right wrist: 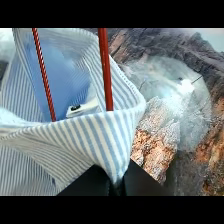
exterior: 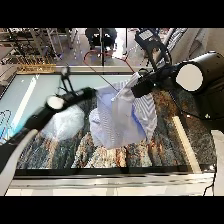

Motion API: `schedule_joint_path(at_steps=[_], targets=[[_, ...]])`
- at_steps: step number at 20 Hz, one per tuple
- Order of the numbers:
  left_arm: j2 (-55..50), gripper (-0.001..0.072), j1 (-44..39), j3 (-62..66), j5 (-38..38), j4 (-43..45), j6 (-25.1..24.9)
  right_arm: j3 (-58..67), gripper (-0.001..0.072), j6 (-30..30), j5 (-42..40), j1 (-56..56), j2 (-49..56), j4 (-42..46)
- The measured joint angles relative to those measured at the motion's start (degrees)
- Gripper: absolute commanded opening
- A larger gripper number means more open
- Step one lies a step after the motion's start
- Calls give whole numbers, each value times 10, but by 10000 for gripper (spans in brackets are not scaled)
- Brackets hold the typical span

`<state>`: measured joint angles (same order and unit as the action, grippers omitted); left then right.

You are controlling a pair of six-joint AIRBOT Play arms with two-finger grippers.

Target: Fold the clothes and pants, and hang the long-sleeved shirts on hangers.

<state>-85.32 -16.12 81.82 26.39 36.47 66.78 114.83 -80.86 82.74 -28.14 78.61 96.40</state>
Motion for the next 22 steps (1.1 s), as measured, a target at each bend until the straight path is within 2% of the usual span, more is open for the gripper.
schedule_joint_path(at_steps=[5,11,18,22], targets=[[-17,14,86,108,128,-9,19,-1,22,49,24,0,5,-8],[-25,14,131,158,237,-10,27,-28,22,84,38,0,25,64],[-42,14,153,165,272,-10,47,-39,22,146,-38,-1,21,95],[-48,14,159,169,273,-11,53,-40,22,197,-53,-1,19,108]])
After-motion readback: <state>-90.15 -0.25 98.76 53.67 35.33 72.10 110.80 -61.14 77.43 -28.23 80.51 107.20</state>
